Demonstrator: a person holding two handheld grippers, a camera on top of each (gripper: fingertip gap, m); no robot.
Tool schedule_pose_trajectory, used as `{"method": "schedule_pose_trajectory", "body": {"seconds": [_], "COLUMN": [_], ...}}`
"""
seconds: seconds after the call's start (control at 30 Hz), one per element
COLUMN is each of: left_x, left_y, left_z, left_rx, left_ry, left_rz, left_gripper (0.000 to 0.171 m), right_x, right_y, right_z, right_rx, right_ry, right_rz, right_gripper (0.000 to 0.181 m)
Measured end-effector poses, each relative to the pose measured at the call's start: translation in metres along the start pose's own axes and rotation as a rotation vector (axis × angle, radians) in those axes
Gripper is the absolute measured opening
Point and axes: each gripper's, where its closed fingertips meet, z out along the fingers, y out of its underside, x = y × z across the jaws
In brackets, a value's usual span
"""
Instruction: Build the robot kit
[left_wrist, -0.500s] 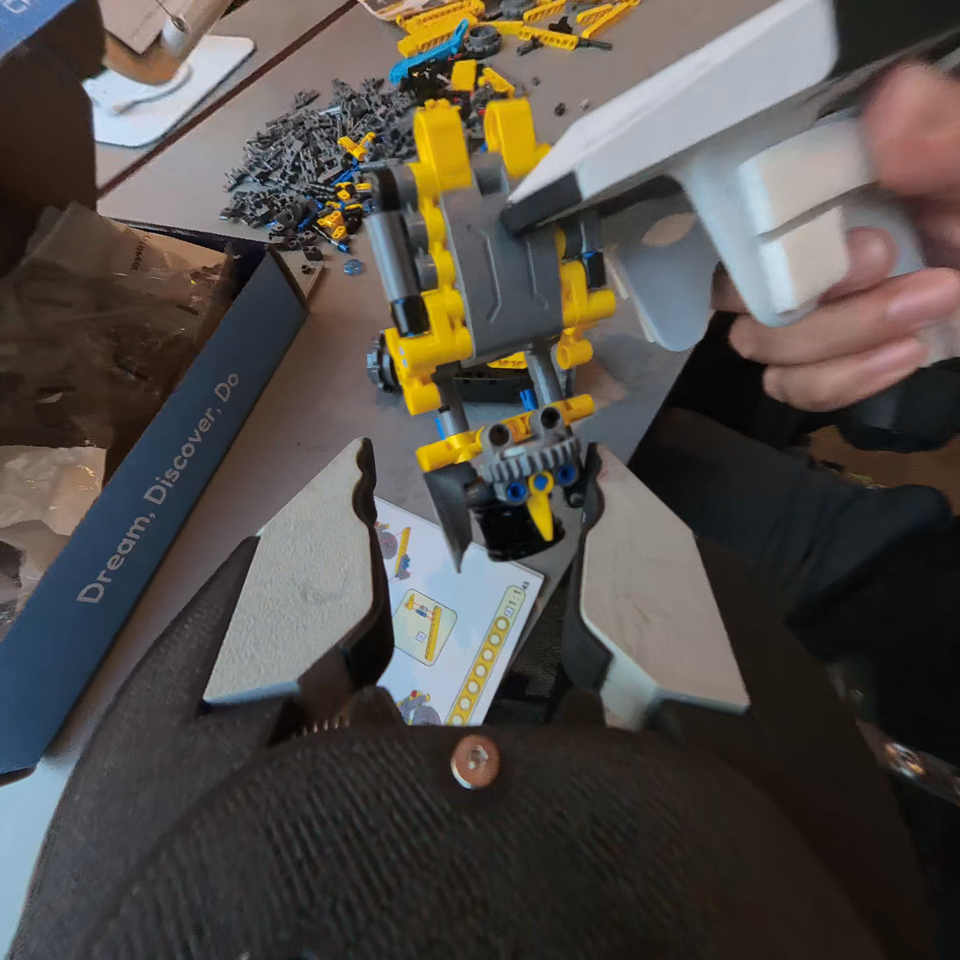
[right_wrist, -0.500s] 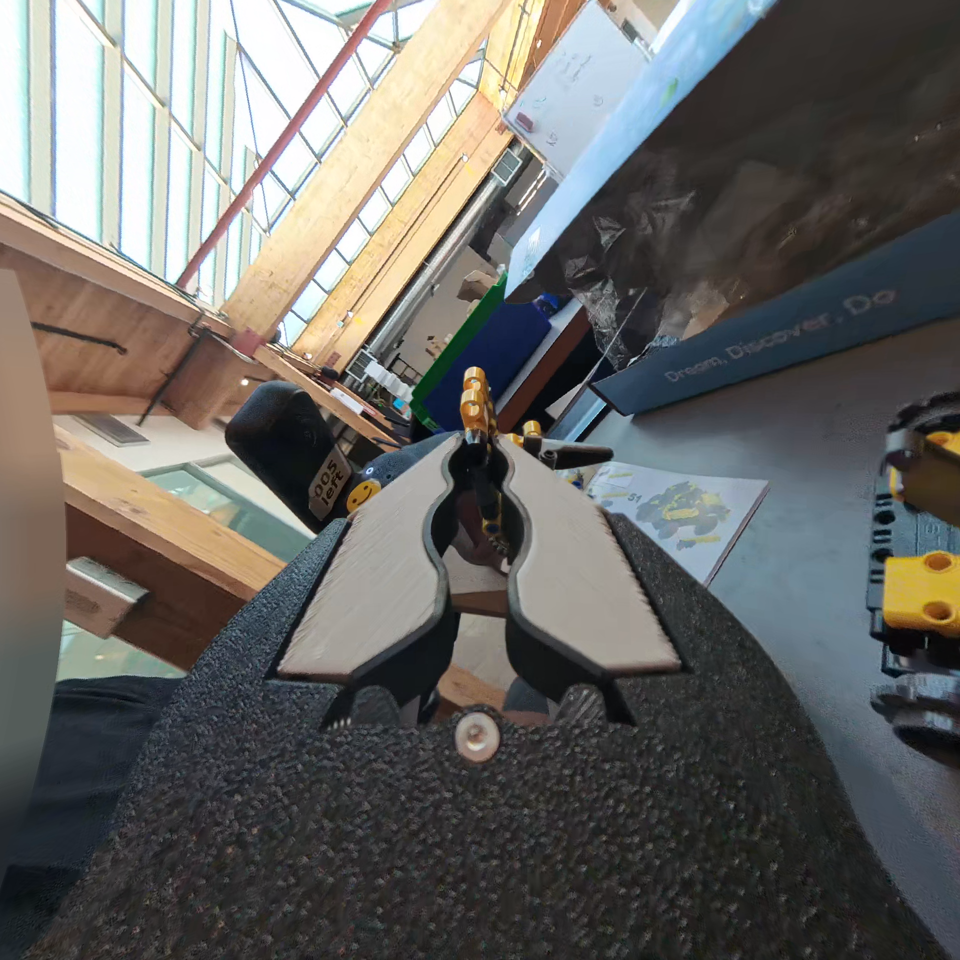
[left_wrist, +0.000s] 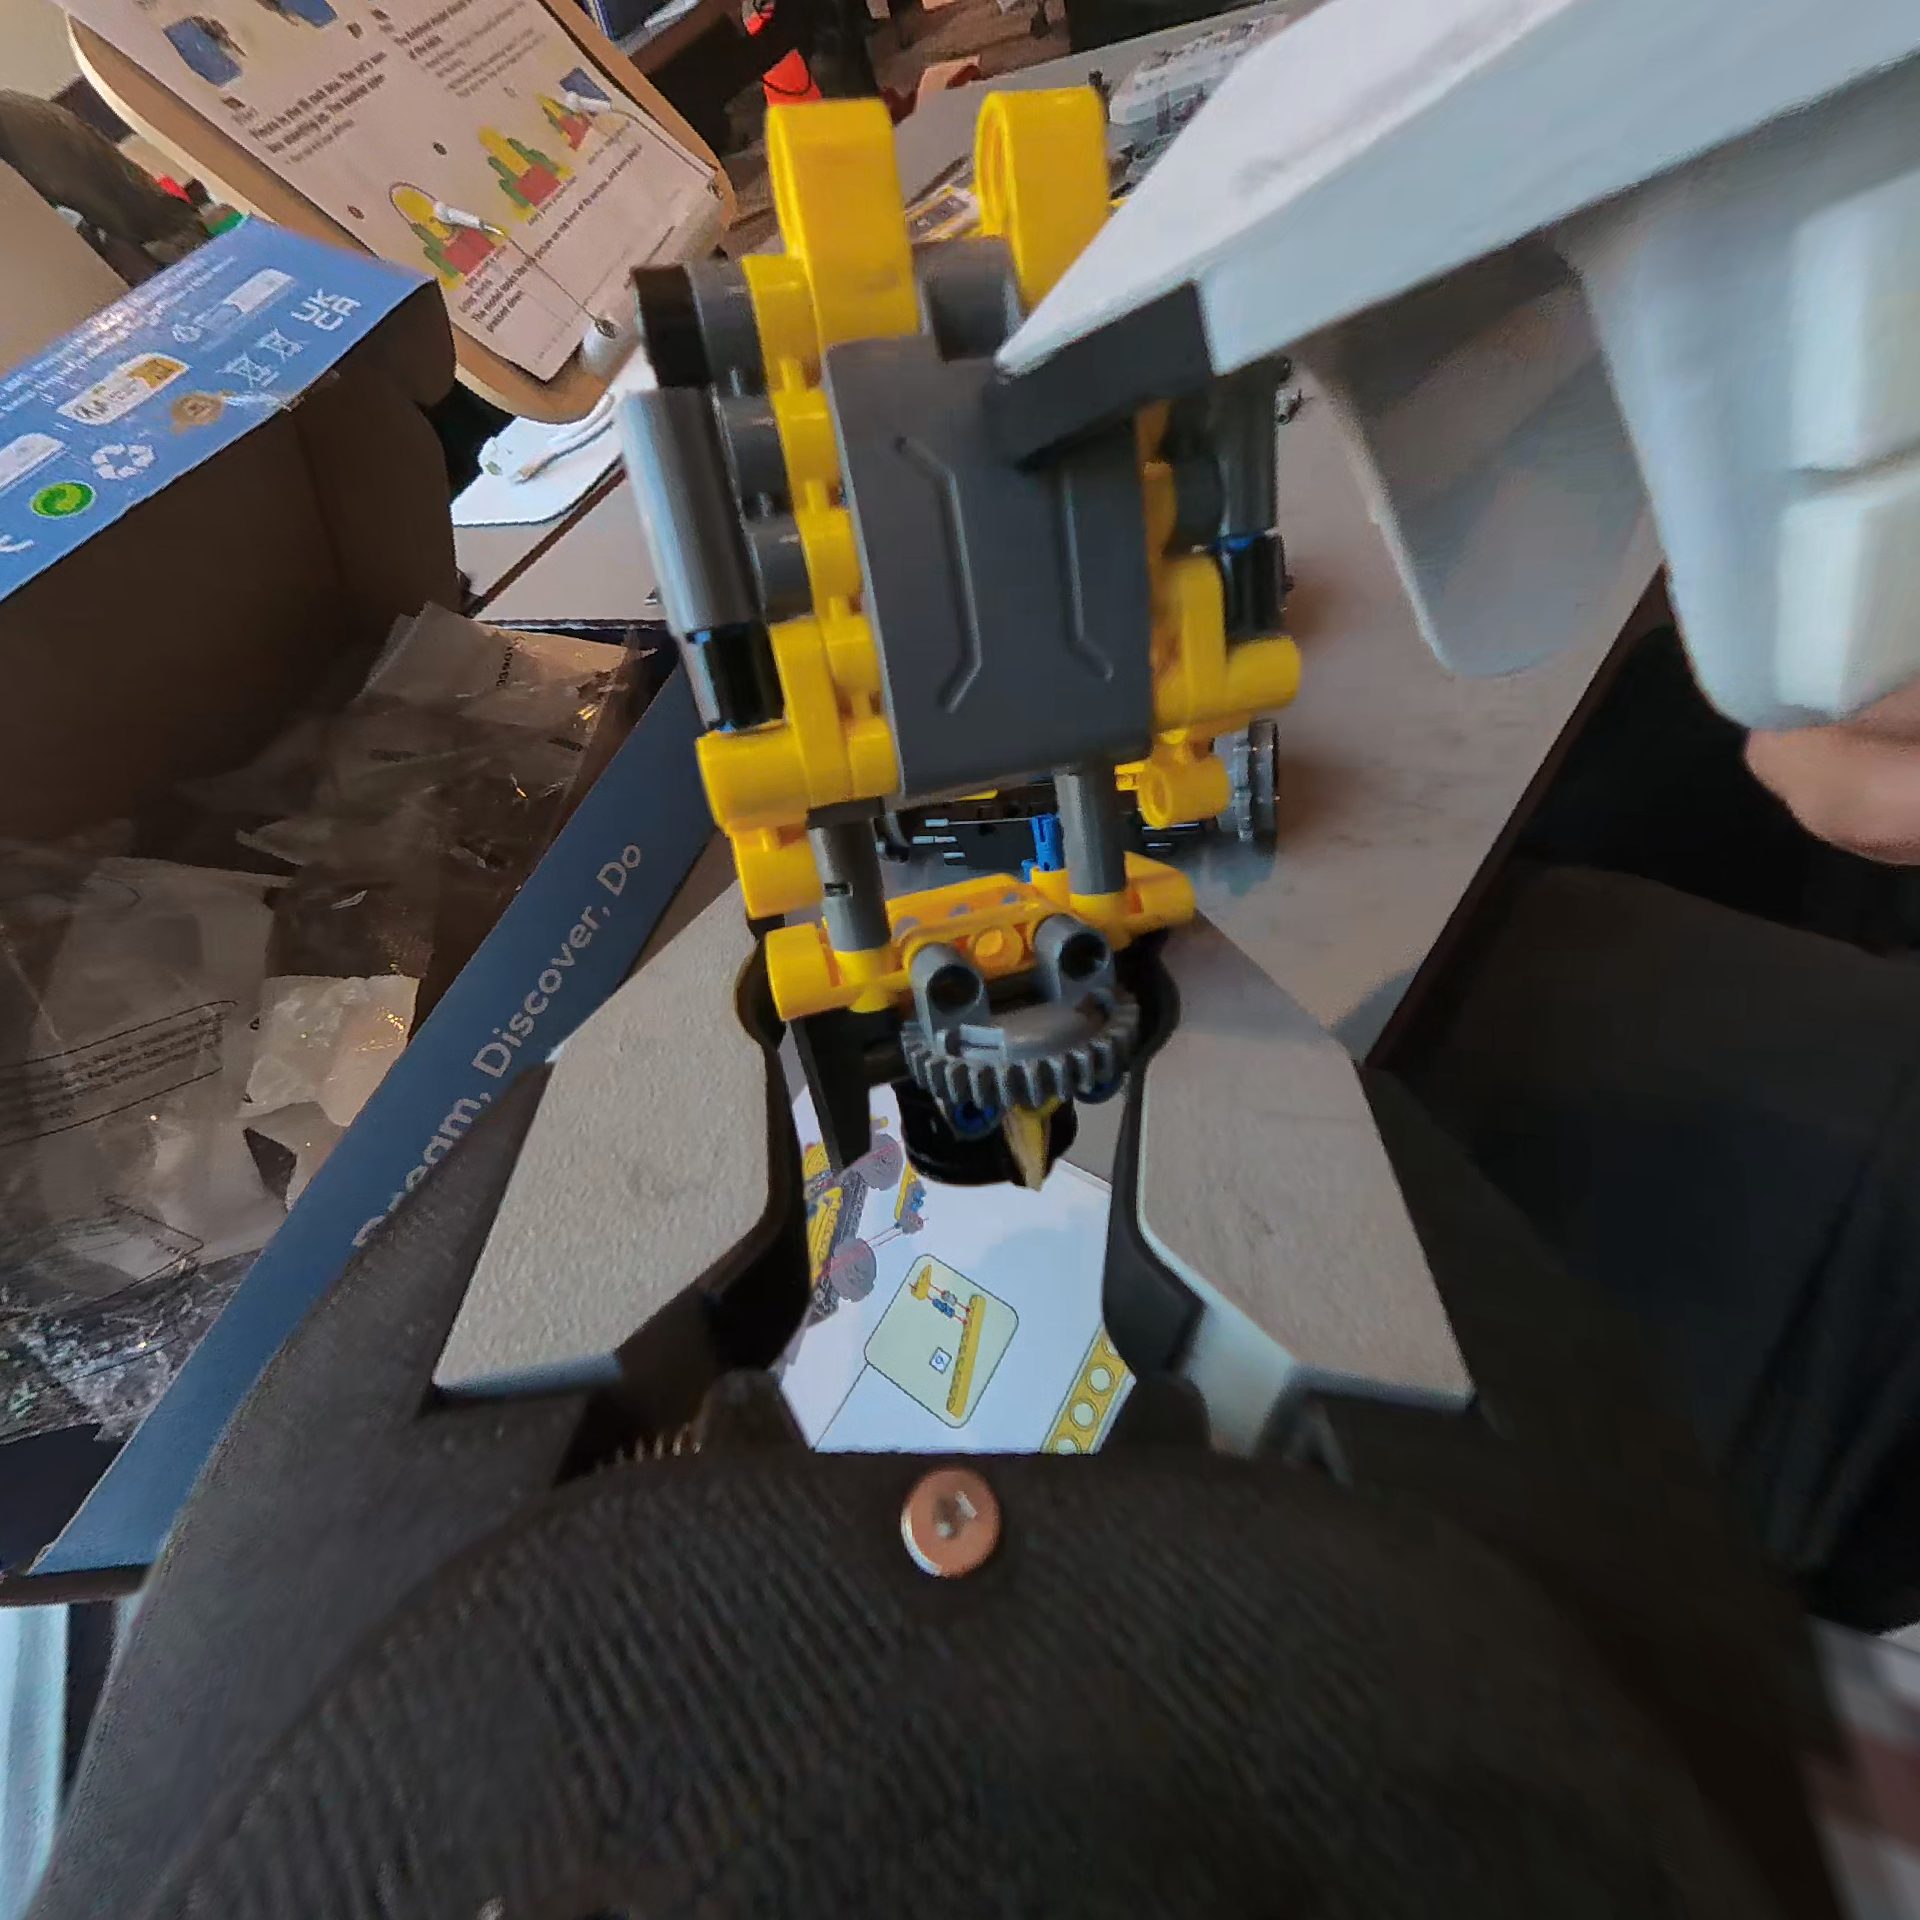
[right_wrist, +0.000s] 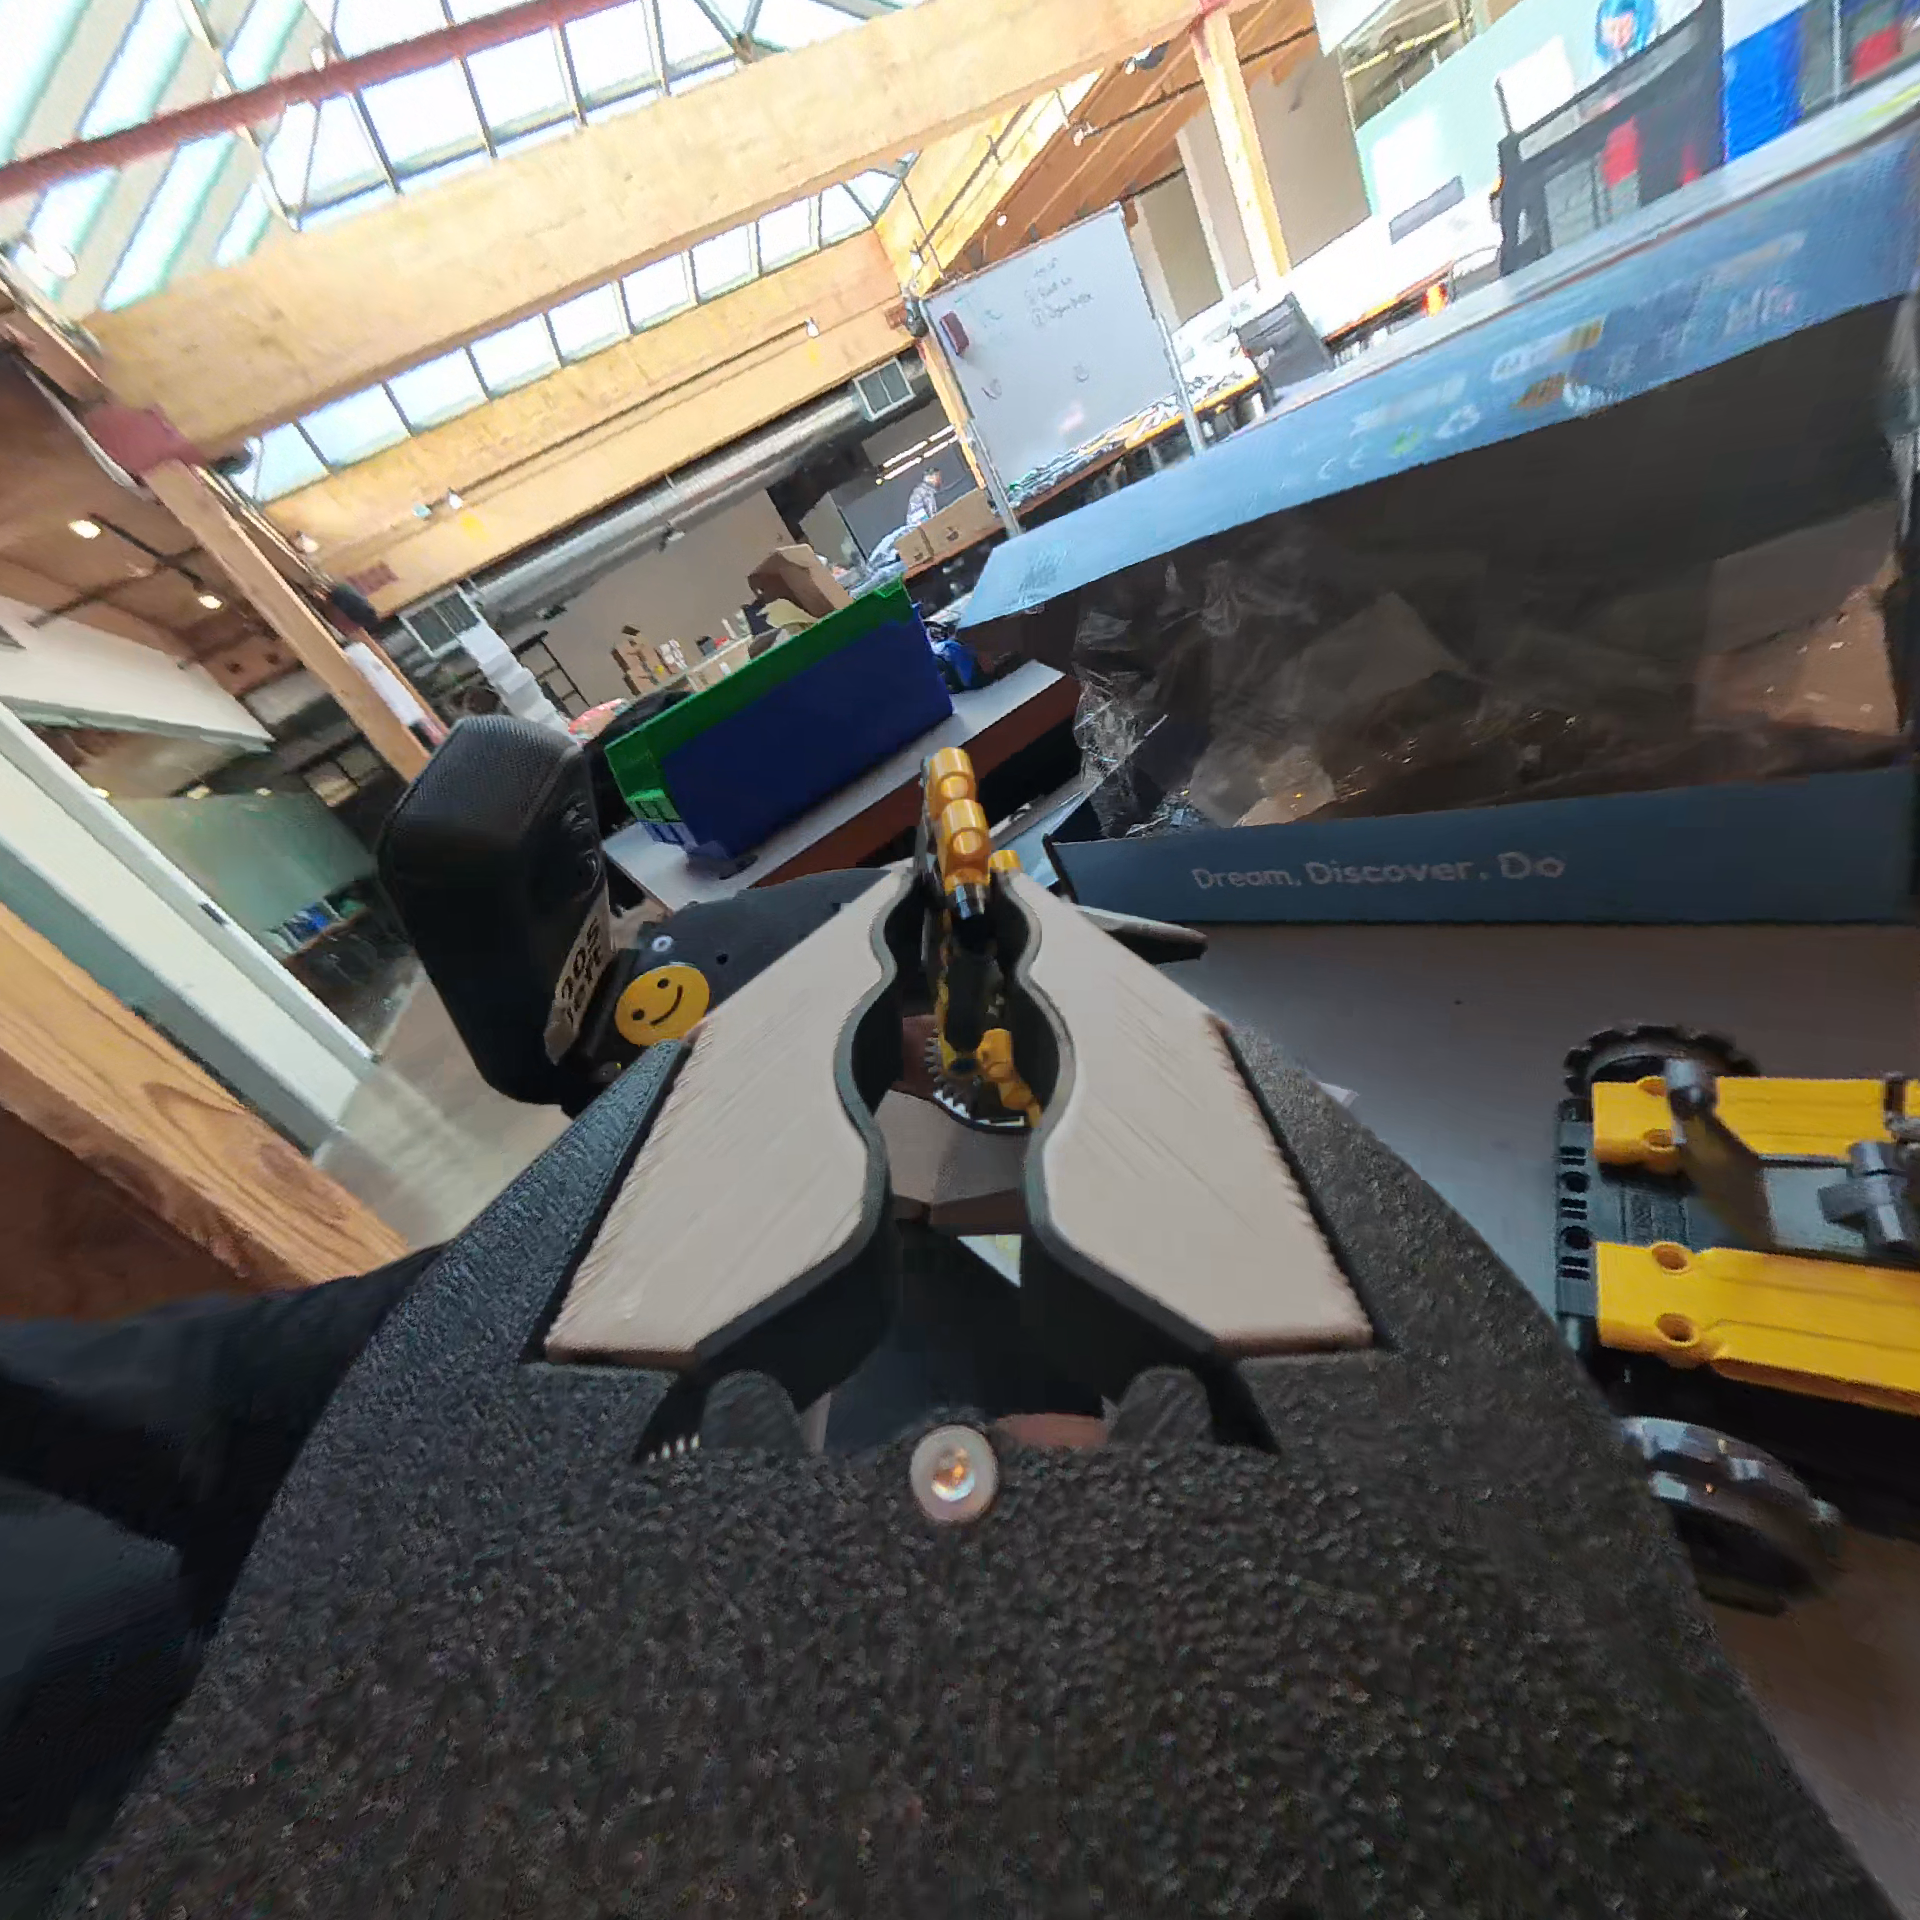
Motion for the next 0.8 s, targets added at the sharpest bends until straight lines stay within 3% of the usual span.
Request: {"method": "schedule_pose_trajectory", "body": {"seconds": [0.17,0.47,0.8], "left_x": [0.004,0.014,0.046], "left_y": [-0.005,-0.013,-0.052], "left_z": [0.0,-0.006,-0.062], "left_rx": [0.052,0.126,0.384], "left_ry": [0.053,0.185,0.85], "left_rz": [-0.051,-0.168,-0.544], "left_gripper": [0.066,0.066,0.066], "right_x": [-0.013,-0.012,-0.031], "right_y": [0.001,0.0,-0.019], "right_z": [0.0,-0.008,-0.036], "right_rx": [0.013,0.006,0.036], "right_ry": [0.03,0.058,-0.04], "right_rz": [-0.195,-0.283,-0.378], "right_gripper": [0.032,0.029,0.03]}}
